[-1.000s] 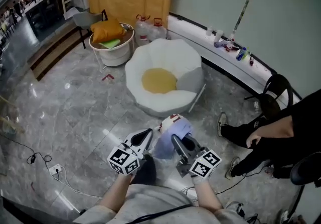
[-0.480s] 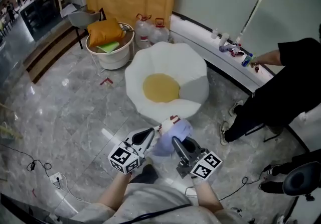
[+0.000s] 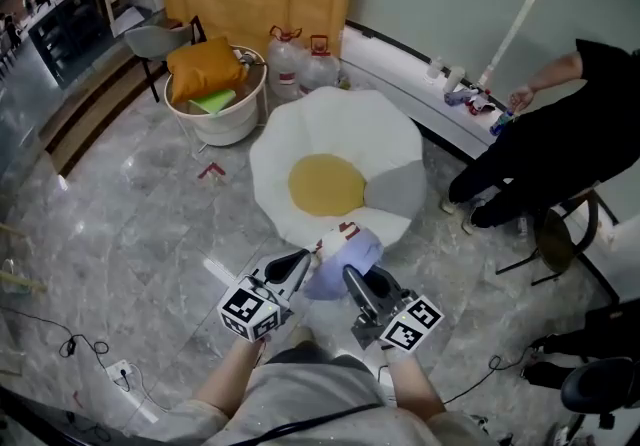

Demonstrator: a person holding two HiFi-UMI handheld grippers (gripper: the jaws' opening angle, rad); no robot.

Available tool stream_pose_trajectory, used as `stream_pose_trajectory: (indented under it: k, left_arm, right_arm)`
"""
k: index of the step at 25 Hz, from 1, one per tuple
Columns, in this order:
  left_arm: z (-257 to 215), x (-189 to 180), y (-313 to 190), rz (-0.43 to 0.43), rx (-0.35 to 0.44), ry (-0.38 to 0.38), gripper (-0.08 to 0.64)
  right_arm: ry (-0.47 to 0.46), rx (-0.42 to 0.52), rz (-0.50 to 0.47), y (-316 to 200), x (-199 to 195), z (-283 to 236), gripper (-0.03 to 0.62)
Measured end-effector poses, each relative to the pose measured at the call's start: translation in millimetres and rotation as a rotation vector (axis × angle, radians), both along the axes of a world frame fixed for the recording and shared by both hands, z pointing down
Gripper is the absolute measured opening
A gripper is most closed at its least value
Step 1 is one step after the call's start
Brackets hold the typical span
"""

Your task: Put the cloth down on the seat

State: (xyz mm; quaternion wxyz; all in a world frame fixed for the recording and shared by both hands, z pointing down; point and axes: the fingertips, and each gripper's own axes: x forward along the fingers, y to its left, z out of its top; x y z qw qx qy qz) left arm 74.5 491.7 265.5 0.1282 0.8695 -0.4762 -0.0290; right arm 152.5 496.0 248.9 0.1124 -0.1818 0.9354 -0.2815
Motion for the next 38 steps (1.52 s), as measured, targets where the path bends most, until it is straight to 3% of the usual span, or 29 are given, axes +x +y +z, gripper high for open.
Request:
stream_pose_trajectory:
  k: [16, 21, 38]
  left_arm:
    - [13, -47, -95, -0.037, -0.011, 0.005, 0.012]
    - [18, -53, -138, 0.003, -0.003, -0.014, 0.012]
    - [35, -91, -295, -0.032, -0.025, 0.019, 0.012]
  right_arm:
    - [-0.002, -0.030, 0.002, -96, -41, 16, 0.052]
    - [-0.012, -0.021, -0.027, -131, -52, 17, 0.053]
    - [0.003, -0.042, -0.061, -283, -90, 34, 0.052]
